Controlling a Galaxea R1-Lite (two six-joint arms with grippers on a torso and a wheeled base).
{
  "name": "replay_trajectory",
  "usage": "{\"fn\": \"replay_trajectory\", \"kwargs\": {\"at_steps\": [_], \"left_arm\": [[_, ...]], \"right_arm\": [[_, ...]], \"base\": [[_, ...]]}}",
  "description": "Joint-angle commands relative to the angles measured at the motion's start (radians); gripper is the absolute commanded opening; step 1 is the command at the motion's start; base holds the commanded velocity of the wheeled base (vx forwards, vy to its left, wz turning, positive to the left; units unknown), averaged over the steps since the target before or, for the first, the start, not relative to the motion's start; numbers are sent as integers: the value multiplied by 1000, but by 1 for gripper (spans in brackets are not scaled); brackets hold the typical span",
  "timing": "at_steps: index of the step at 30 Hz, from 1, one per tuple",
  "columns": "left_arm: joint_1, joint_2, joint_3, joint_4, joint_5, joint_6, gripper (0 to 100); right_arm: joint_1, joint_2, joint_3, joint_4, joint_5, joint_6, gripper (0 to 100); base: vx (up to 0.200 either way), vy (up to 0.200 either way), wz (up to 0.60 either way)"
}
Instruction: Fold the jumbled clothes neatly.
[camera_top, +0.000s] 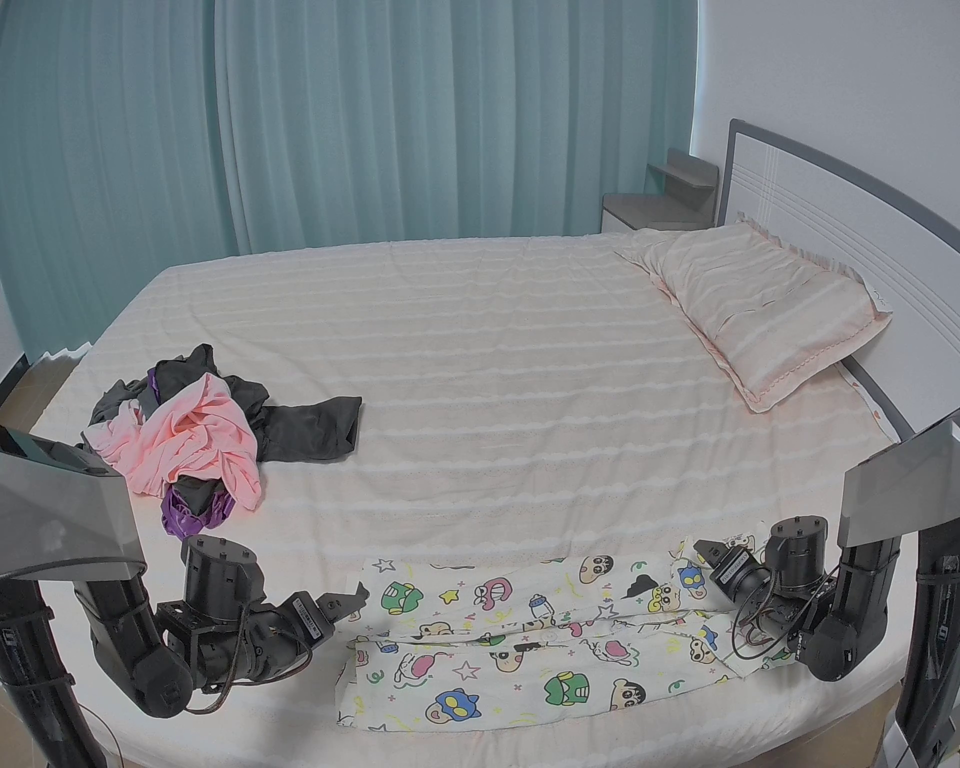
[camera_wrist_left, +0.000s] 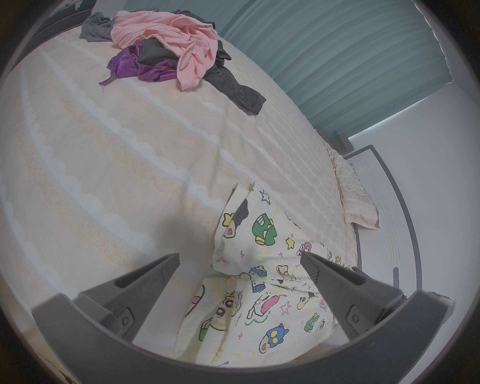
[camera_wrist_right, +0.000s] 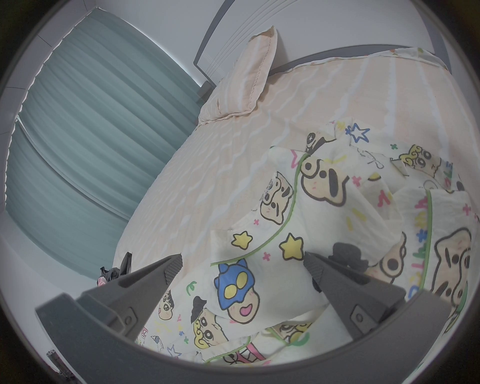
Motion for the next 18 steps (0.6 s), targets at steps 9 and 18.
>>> {"fn": "replay_trajectory", "kwargs": {"at_steps": [9,18], "left_arm": [[-1,7,-156,17,15,-20,100],[-1,90,-397,250,17,102,100]], "right_arm": [[7,-195,50,3,3,-16,100],[17,-210,56,-2,3,-21,100]], "base": [[0,0,0],[0,0,0]]}}
